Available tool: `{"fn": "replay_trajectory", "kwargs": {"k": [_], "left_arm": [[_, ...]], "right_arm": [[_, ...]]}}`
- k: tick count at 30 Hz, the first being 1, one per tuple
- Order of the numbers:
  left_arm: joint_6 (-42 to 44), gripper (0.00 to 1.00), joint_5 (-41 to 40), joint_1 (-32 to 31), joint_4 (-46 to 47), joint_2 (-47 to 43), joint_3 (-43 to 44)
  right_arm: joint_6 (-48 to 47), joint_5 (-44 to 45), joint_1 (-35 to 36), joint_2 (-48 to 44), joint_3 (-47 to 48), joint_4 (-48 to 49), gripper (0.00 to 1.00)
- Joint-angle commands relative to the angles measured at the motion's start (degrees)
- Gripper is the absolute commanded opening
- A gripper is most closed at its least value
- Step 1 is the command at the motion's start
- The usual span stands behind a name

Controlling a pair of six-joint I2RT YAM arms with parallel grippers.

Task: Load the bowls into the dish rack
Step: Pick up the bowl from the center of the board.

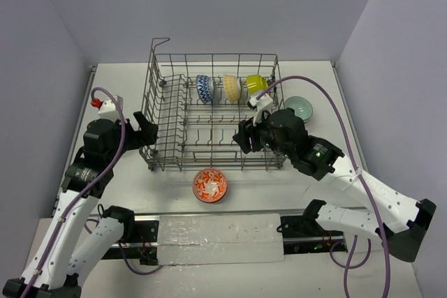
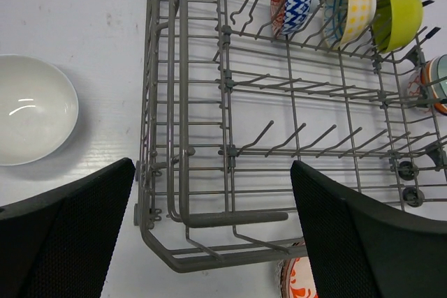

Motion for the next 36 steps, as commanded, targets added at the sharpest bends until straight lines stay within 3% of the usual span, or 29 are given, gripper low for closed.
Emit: {"fn": "replay_trajectory", "kwargs": {"k": [1, 9, 12, 18, 24, 26, 31, 36], "left_arm": [[0.36, 0.99, -0.73, -0.09, 0.25, -2.37, -0.09], [0.45, 0.99, -5.82, -0.09, 2.18, -9.31, -0.53], [-0.68, 0.99, -12.31, -0.09, -0.09, -9.32, 0.43], [-3.06, 0.99, -23.31, -0.09, -2.48, -3.10, 2.89], [-1.31, 0.99, -29.11, 2.62, -3.09, 7.72, 7.02], [-0.52, 0.99, -28.34, 4.29, -1.53, 9.83, 7.90], [1.15, 0.99, -17.27, 13.95, -1.60, 12.48, 8.79], [-0.34, 0.96, -16.37, 18.62, -1.25, 14.41, 6.94]], "right_arm": [[-0.59, 0.38, 0.22, 0.10, 1.14, 0.50, 0.61], [-2.43, -0.58, 0.22, 2.12, 7.20, -1.69, 0.61], [-2.78, -1.99, 0.22, 3.87, 10.53, -1.78, 0.61], [-3.40, -6.12, 0.31, 8.80, 17.40, -3.01, 0.61], [-3.49, -6.92, 0.31, 5.22, 11.80, 0.23, 0.62], [-3.75, -6.48, 0.31, 3.72, 10.29, 0.59, 0.62], [-3.75, -4.10, 0.40, -1.73, 7.48, 0.67, 0.63], [-3.49, -5.25, 0.40, -5.43, 5.63, 3.05, 0.64]]}}
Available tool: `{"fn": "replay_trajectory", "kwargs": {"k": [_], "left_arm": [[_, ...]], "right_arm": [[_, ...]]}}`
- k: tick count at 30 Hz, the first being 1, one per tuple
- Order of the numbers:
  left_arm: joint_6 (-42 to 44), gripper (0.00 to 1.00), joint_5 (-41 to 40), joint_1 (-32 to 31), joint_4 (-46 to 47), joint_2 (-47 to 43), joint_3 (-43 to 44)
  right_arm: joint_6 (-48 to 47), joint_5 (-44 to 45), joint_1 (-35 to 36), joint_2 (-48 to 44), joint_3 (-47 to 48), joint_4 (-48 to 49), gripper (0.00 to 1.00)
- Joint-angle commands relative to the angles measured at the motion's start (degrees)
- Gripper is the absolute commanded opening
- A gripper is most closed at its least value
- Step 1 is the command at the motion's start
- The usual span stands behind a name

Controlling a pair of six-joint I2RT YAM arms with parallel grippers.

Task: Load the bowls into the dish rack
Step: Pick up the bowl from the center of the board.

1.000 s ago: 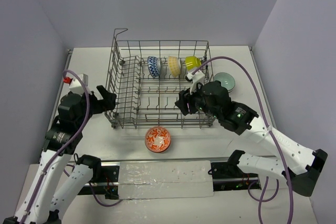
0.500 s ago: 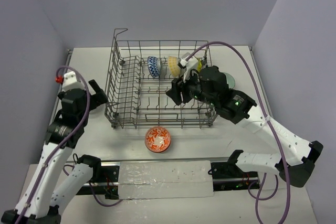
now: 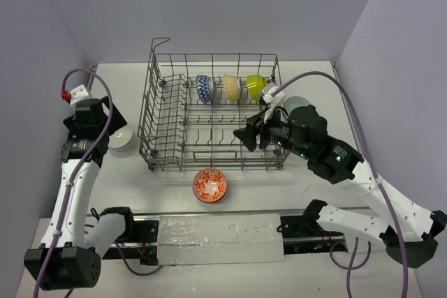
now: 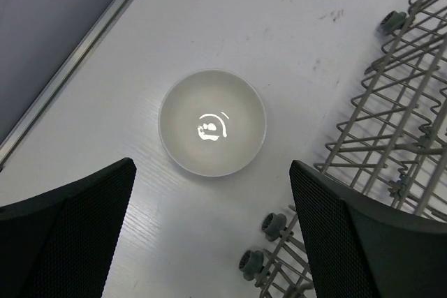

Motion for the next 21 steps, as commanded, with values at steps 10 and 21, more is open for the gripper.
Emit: {"fn": "replay_trajectory", "kwargs": {"k": [10, 21], "left_arm": [[-5.72, 0.90, 9.44, 14.53, 3.50, 14.01, 0.14], [-6.95, 0.80, 9.10, 15.24, 3.94, 21.40, 2.25]], "right_arm": [[-0.52, 0.64, 0.38, -4.74, -1.61, 4.78, 0.65], [-0.60, 0.81, 0.38, -6.15, -2.05, 5.40, 0.65]]}}
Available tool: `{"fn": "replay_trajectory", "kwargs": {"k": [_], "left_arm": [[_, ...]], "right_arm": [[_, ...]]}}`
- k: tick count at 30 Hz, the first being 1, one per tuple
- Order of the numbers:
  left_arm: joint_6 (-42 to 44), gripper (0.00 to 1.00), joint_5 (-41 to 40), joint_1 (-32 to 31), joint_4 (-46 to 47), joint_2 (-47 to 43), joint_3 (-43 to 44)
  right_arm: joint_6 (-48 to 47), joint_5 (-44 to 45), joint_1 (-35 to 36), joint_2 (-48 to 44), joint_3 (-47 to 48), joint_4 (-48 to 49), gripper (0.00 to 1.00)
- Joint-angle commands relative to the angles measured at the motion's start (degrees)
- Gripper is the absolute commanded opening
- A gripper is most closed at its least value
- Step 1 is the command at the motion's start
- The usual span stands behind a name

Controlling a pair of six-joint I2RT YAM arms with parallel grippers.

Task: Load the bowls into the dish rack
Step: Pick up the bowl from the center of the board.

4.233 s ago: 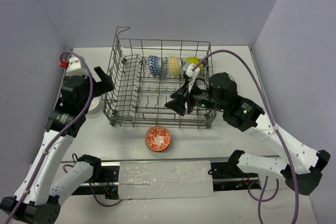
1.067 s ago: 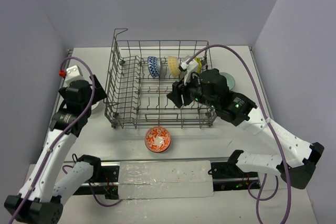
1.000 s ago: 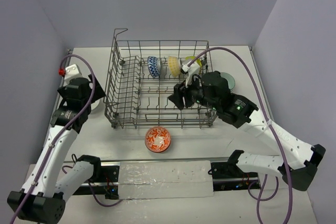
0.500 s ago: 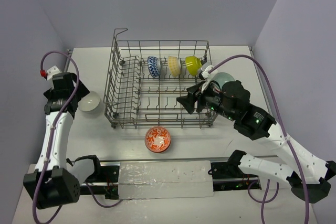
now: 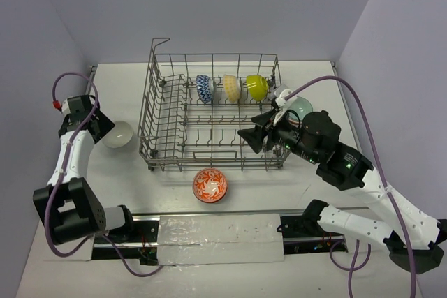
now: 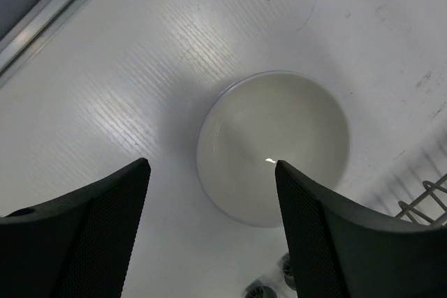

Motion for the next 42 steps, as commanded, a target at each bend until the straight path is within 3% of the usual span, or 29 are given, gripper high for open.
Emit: {"fn": "replay_trajectory", "kwargs": {"k": [1, 6, 16, 22, 28, 42], "left_arm": [[-1.14, 0.76, 1.72, 0.23, 1.80, 3.61, 1.88], [-2.02, 0.59, 2.59, 0.23, 3.47, 8.01, 1.08], [-0.70, 0.36, 1.80, 0.23, 4.88, 9.16, 0.47], [-0.44, 0.36, 2.86, 0.23, 5.23, 11.01, -0.06], [-0.09, 0.41, 2.16, 0.23, 5.49, 11.10, -0.50], [2.29, 0.47, 5.50, -3.20, 8.04, 5.30, 1.79]], "right_arm": [[-0.69, 0.92, 0.38, -1.39, -0.46, 3.14, 0.65], [-0.78, 1.63, 0.46, -2.62, -0.89, 3.40, 0.66], [-1.04, 2.07, 0.38, -3.32, -1.25, 3.41, 0.66], [-1.04, 2.07, 0.38, -3.76, -1.33, 3.23, 0.67], [-1.13, 3.38, 0.38, -3.50, -1.51, 3.49, 0.67], [-1.22, 3.29, 0.38, -1.66, -1.69, 3.67, 0.68]]}}
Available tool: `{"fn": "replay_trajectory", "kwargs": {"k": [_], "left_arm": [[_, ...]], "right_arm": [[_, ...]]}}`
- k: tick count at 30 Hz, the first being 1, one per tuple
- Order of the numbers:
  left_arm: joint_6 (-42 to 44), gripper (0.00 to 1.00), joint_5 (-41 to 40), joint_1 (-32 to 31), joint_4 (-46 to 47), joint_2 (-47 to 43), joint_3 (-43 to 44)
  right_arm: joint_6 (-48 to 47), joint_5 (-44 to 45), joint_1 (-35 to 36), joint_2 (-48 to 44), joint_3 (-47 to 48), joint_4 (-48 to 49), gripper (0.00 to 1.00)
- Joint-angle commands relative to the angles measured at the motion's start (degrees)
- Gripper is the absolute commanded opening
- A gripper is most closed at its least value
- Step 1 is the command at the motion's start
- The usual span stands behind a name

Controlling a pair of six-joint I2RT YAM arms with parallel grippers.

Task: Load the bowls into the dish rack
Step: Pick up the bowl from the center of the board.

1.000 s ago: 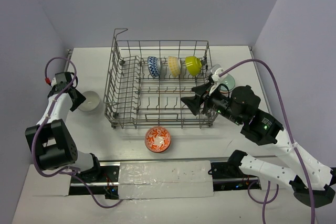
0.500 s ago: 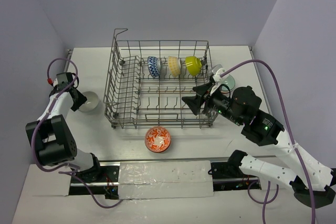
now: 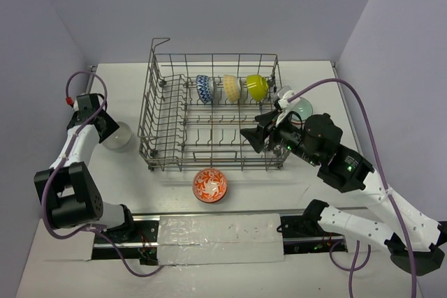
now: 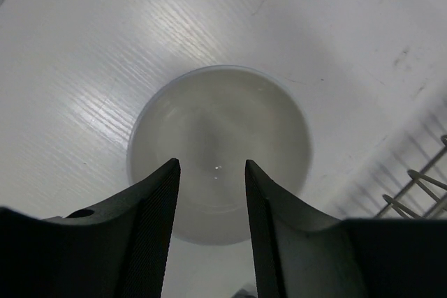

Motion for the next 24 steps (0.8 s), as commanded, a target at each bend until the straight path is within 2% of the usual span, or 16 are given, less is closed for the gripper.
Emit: {"fn": "replay_trajectory", "kwargs": {"k": [1, 12, 16, 24], "left_arm": [[1.43, 0.47, 0.62, -1.28, 1.58, -2.77, 2.49], [-0.06, 0.51, -11.33, -1.46, -0.80, -5.41, 1.61], [-0.32, 0.55, -9.49, -0.49, -0.63, -4.53, 1.08], [-1.47, 0.56, -2.46, 3.91, 0.69, -0.75, -0.59]], "right_arm": [[-0.69, 0.78, 0.38, 0.31, 0.02, 2.53, 0.68], [-0.43, 1.13, 0.38, 0.40, -0.07, 2.71, 0.68], [-0.43, 1.22, 0.38, 0.23, -0.16, 2.71, 0.68], [-0.69, 1.93, 0.38, -0.30, -0.33, 2.89, 0.69]]}}
